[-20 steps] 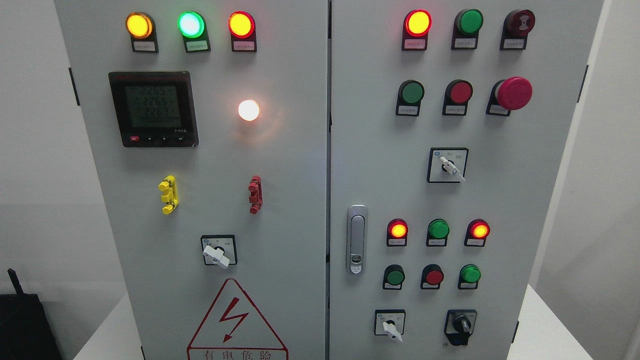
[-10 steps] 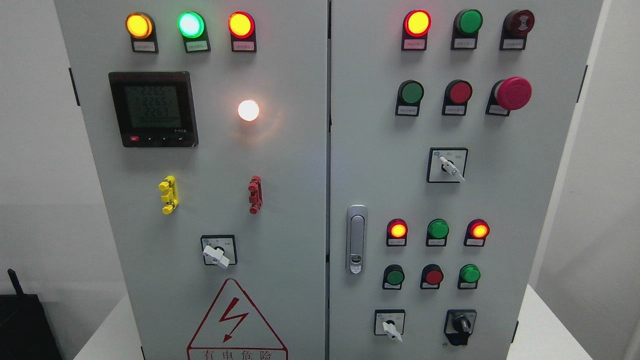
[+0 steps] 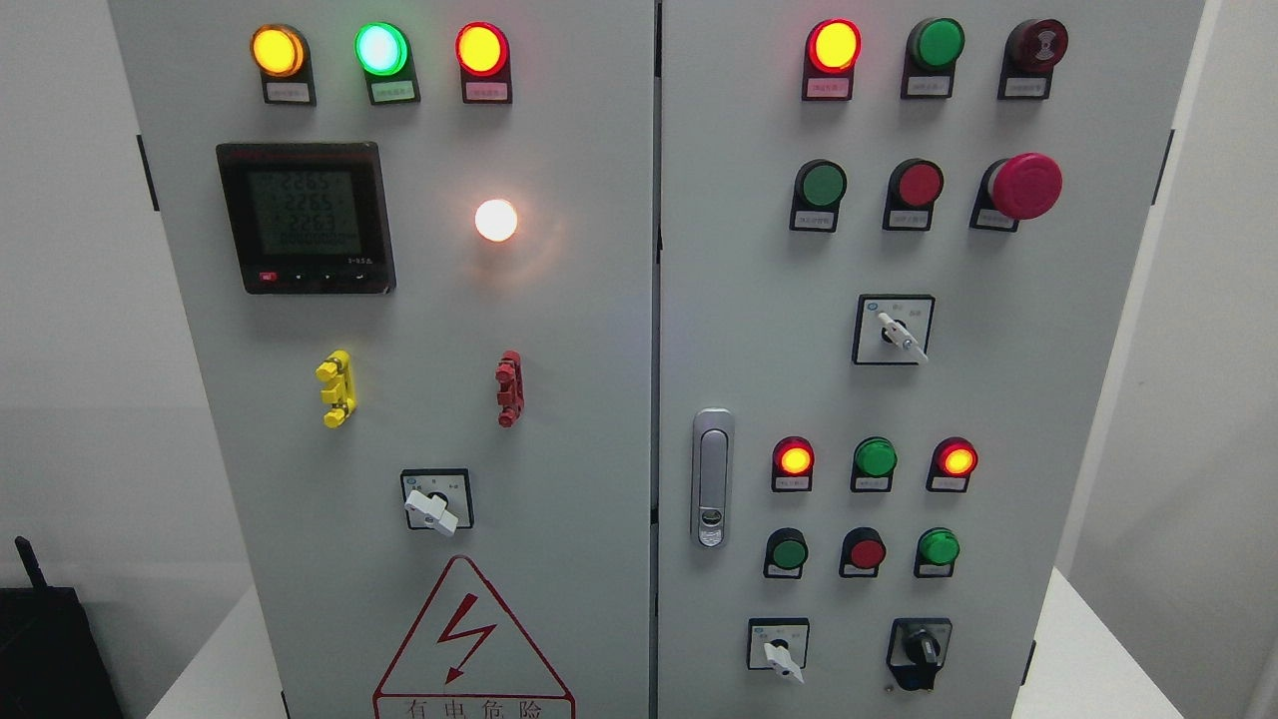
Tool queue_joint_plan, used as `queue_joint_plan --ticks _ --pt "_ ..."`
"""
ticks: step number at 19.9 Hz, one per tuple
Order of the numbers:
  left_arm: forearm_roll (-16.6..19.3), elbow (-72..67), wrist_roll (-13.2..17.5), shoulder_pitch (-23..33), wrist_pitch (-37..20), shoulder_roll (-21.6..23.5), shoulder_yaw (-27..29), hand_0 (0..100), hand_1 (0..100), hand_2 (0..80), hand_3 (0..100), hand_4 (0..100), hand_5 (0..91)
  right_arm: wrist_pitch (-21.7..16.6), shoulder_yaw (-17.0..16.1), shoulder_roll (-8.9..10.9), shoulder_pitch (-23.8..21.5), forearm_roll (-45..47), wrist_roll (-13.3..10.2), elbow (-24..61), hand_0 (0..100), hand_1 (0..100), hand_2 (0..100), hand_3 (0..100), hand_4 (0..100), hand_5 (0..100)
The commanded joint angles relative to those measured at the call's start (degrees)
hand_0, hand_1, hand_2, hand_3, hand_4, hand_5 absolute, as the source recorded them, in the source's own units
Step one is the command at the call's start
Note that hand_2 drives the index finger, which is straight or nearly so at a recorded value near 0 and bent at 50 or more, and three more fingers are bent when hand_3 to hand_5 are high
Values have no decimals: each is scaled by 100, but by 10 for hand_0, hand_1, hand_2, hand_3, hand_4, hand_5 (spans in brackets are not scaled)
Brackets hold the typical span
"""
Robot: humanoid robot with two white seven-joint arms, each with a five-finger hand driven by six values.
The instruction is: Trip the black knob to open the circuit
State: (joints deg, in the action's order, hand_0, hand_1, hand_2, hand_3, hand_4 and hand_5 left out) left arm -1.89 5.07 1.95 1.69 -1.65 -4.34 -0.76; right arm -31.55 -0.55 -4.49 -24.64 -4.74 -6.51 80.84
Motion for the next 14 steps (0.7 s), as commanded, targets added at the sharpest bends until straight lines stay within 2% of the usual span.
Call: queue_joint_plan --ticks 1,11,14 --pt "-14 -6 -2 -2 7 -5 5 120 389 0 0 0 0 8 -42 1 30 34 36 370 833 975 0 1000 907 717" --pt "-14 -6 -2 -2 7 -5 5 120 389 0 0 0 0 1035 -24 1 310 438 36 1487 876 982 0 1000 933 754" --pt "-14 -6 -2 -2 7 -5 5 120 389 0 0 0 0 1204 -33 -8 486 447 36 1584 903 962 0 1000 973 817"
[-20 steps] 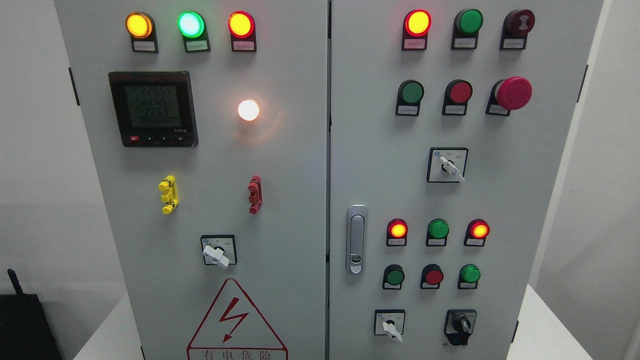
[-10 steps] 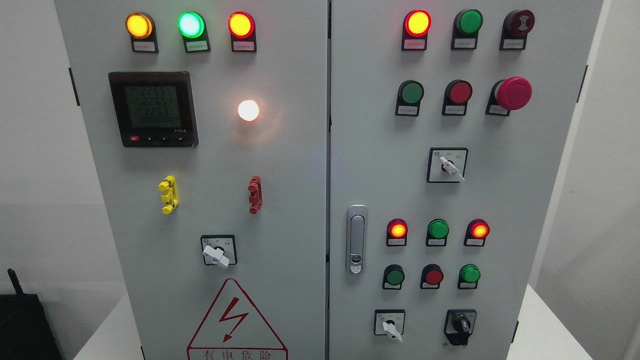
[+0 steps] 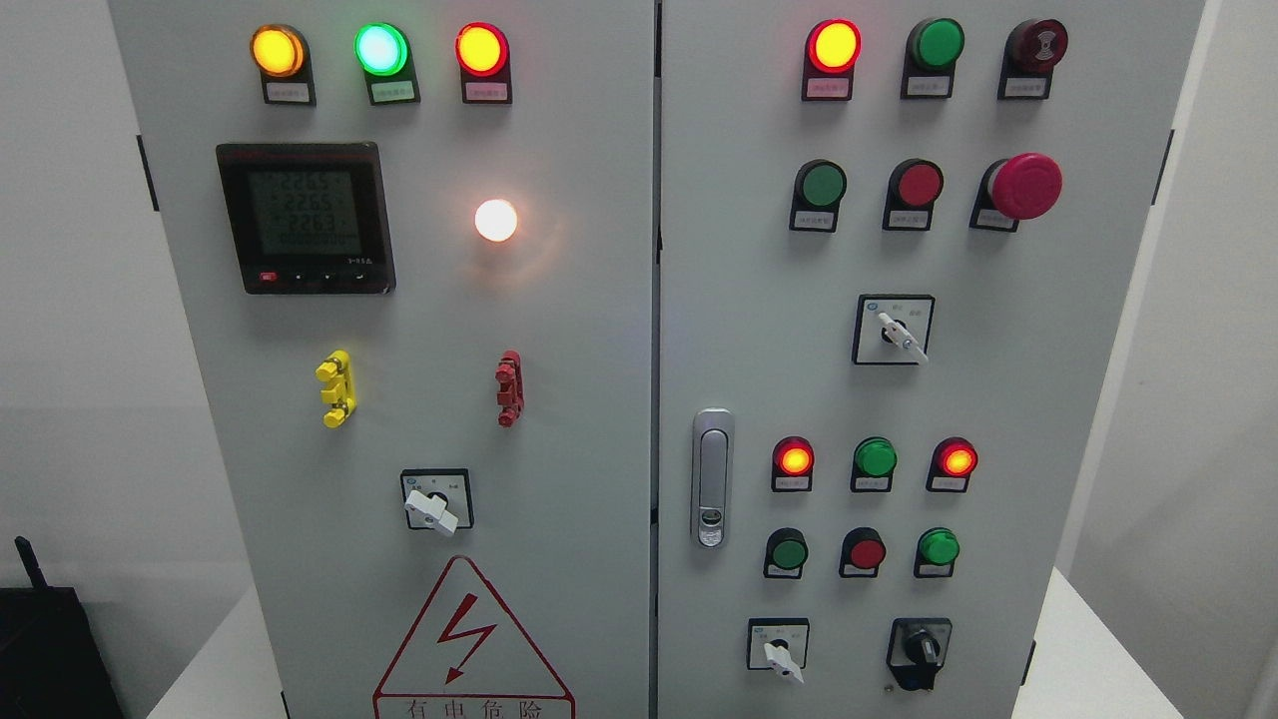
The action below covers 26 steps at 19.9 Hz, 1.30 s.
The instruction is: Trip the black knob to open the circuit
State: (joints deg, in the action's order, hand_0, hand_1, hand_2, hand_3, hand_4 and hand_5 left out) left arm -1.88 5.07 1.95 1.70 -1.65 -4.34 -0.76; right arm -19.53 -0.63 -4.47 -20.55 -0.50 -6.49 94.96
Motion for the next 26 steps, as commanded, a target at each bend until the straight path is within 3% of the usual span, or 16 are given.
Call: queue_joint_plan --ticks 1,9,26 --pt "-14 -6 -2 -3 -2 -5 5 120 389 0 0 0 0 19 -25 -10 130 23 34 207 903 958 0 1000 982 834" --pt "-14 -6 -2 -3 7 -5 5 120 389 0 0 0 0 423 -25 -1 552 137 34 567 919 936 0 1000 1000 916" --pt "-14 -6 -2 -3 7 -5 5 120 389 0 0 0 0 977 -16 34 1123 190 34 945 929 939 0 1000 1000 926"
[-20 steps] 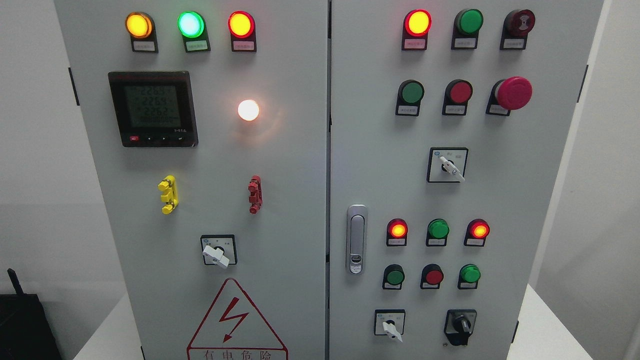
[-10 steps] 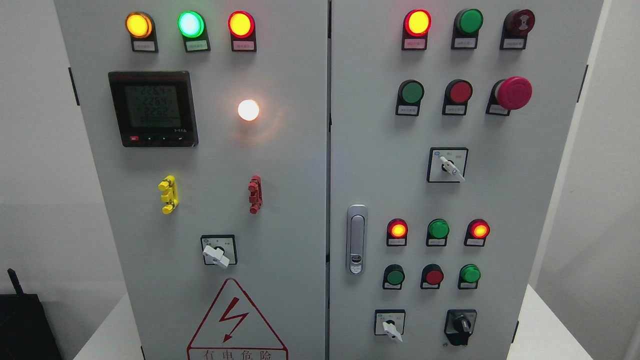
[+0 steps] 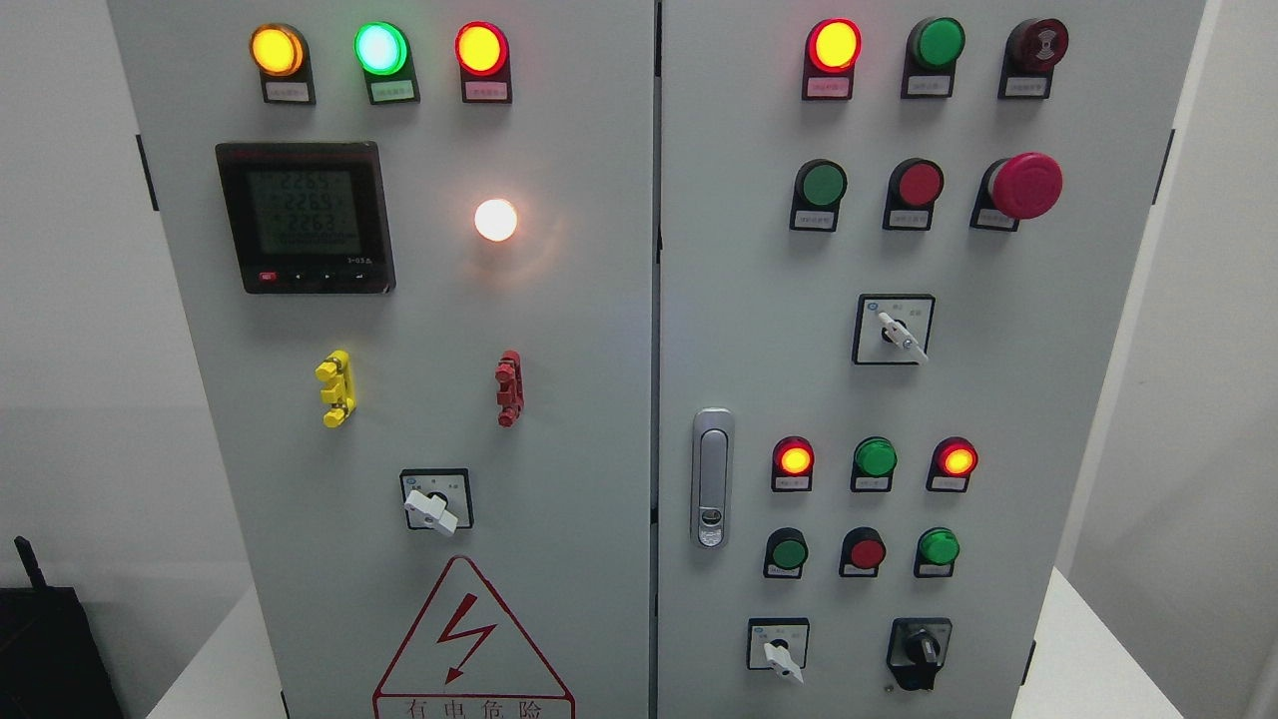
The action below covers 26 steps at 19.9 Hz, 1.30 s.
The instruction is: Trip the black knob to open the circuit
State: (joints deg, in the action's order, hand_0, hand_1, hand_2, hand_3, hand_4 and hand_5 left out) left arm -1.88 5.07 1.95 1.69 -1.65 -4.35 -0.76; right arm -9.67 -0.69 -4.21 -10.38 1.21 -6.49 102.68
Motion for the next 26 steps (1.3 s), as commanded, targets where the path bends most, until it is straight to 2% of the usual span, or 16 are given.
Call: queue_joint_plan --ticks 1,18,26 --pt "-14 -6 -2 -2 7 -5 5 120 389 0 0 0 0 26 -10 7 159 20 34 173 931 939 0 1000 1000 927" --pt "-14 -6 -2 -2 7 -5 5 120 389 0 0 0 0 343 113 -10 599 20 43 138 944 945 0 1000 1000 925" --pt "-14 -6 -2 -2 7 -5 5 120 389 0 0 0 0 378 333 -10 643 11 34 76 945 945 0 1000 1000 925"
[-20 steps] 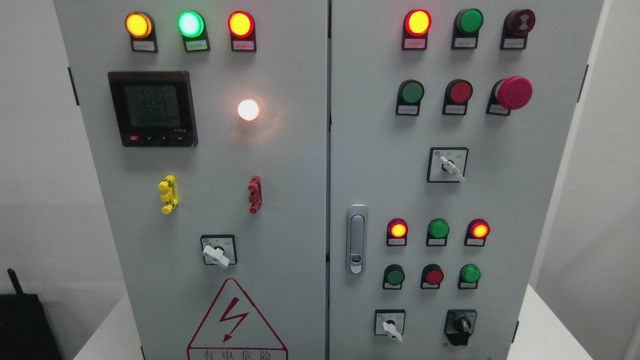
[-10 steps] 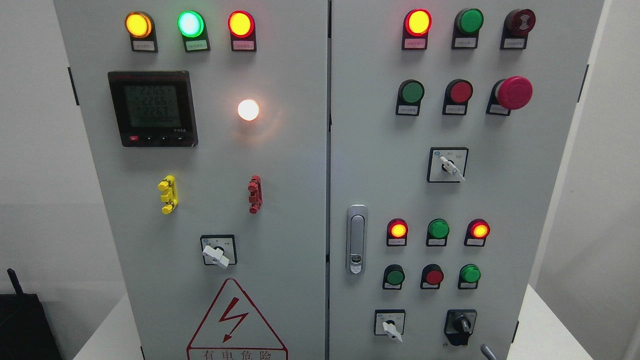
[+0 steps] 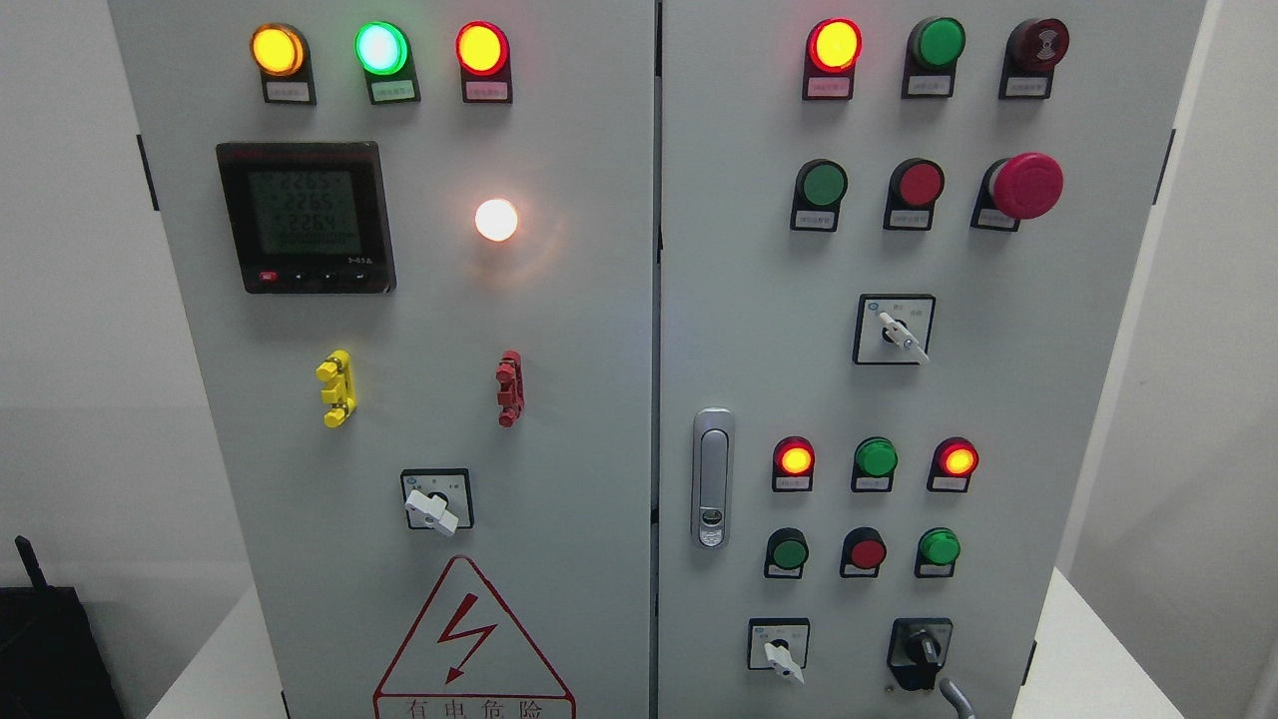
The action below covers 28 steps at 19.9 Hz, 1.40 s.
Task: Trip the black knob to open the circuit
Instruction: 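Raise the right hand up to the black rotary knob, then twist the black rotary knob with the right hand fingers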
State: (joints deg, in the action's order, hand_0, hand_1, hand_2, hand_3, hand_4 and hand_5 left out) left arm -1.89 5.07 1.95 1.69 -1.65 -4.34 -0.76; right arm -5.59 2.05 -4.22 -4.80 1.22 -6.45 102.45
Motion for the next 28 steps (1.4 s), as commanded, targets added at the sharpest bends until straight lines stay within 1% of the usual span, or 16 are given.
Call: queue_joint_plan --ticks 1,10,17,28 --pt "-14 -6 -2 -11 7 -5 5 120 389 0 0 0 0 -21 67 -9 84 10 30 100 945 945 0 1000 1000 925" --pt "-14 -6 -2 -2 7 -5 5 120 389 0 0 0 0 14 164 -26 155 1 30 56 945 944 0 1000 1000 925" --pt "-14 -6 -2 -2 7 -5 5 120 389 0 0 0 0 76 339 -44 207 -8 21 56 944 943 0 1000 1000 925" --pt "-14 -6 -2 -2 7 -5 5 120 389 0 0 0 0 76 366 -44 278 1 3 74 944 943 0 1000 1000 925"
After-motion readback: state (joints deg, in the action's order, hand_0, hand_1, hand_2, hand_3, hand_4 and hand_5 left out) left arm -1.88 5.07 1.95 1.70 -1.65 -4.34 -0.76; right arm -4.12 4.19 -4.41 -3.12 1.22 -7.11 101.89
